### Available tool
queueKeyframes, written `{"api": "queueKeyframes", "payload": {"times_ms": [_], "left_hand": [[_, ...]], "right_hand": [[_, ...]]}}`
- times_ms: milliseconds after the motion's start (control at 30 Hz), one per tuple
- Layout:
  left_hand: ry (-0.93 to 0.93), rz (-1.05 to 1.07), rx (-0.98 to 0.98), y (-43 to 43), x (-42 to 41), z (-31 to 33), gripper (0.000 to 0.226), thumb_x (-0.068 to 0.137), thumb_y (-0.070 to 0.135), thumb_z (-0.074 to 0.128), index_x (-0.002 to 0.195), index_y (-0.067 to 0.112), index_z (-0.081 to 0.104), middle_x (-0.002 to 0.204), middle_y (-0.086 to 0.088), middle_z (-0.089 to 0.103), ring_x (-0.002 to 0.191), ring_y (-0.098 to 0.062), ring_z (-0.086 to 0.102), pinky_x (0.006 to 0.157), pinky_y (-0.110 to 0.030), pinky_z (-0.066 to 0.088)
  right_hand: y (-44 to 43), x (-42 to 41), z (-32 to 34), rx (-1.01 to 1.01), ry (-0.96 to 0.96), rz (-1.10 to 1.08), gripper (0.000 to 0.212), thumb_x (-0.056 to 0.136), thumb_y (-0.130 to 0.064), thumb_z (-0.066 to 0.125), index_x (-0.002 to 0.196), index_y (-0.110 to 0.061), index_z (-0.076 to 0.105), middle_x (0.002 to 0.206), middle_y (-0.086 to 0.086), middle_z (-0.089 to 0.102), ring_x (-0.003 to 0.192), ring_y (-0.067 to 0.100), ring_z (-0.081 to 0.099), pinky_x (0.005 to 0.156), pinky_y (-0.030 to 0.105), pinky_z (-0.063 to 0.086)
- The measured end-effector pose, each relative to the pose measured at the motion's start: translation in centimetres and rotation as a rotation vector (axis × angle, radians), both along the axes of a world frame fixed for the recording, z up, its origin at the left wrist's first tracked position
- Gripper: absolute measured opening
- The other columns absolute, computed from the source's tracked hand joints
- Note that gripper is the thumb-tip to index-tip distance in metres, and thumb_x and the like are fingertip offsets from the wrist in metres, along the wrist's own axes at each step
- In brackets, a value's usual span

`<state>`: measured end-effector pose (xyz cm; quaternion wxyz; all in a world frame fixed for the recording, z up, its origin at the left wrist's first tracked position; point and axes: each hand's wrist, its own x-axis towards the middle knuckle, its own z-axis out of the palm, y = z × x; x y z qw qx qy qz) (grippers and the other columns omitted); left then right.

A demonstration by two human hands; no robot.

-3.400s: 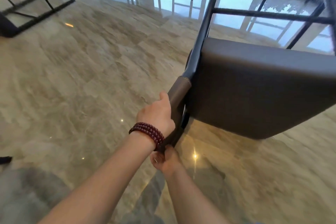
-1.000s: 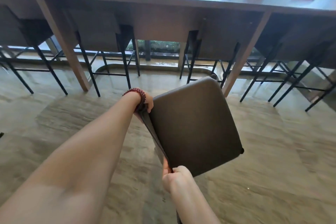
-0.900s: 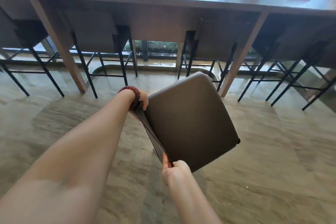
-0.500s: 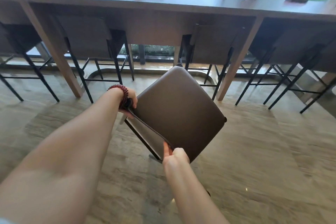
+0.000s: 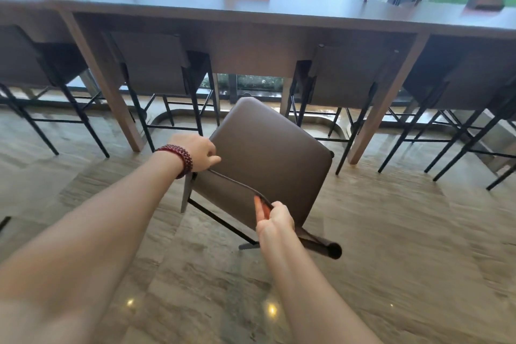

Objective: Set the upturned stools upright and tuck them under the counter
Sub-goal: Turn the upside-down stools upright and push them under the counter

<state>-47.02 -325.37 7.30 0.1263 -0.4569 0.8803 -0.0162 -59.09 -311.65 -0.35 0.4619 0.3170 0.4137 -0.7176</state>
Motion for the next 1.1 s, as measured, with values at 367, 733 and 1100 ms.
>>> {"api": "queueKeyframes", "payload": {"times_ms": [367, 733, 1100], "left_hand": [[0.111, -0.326, -0.272, -5.5, 2.7, -3.2, 0.017, 0.095, 0.032, 0.047, 0.102, 0.027, 0.062, 0.099, 0.009, 0.064, 0.106, -0.019, 0.056, 0.11, -0.047, 0.009], [0.35, -0.111, -0.286, -12.4, 6.8, -5.9, 0.016, 0.09, 0.021, 0.054, 0.105, 0.021, 0.059, 0.101, 0.002, 0.056, 0.114, -0.023, 0.045, 0.115, -0.044, -0.01], [0.441, -0.034, -0.24, -17.6, 10.5, -7.2, 0.021, 0.089, 0.013, 0.052, 0.105, 0.024, 0.061, 0.107, 0.004, 0.053, 0.119, -0.02, 0.037, 0.112, -0.042, -0.006]], "right_hand": [[-7.3, -0.8, -0.5, -0.228, 0.154, 0.078, 0.026, 0.079, 0.019, 0.03, 0.071, -0.003, 0.042, 0.09, 0.025, 0.045, 0.096, 0.048, 0.049, 0.054, 0.059, 0.056], [-14.7, 2.7, -0.1, -0.239, 0.288, 0.183, 0.02, 0.086, 0.017, 0.038, 0.089, -0.002, 0.044, 0.092, 0.02, 0.046, 0.079, 0.04, 0.055, 0.072, 0.058, 0.054], [-20.8, 5.7, -0.1, -0.237, 0.346, 0.227, 0.02, 0.086, 0.017, 0.04, 0.076, 0.0, 0.046, 0.086, 0.021, 0.051, 0.078, 0.038, 0.057, 0.074, 0.056, 0.054]]}}
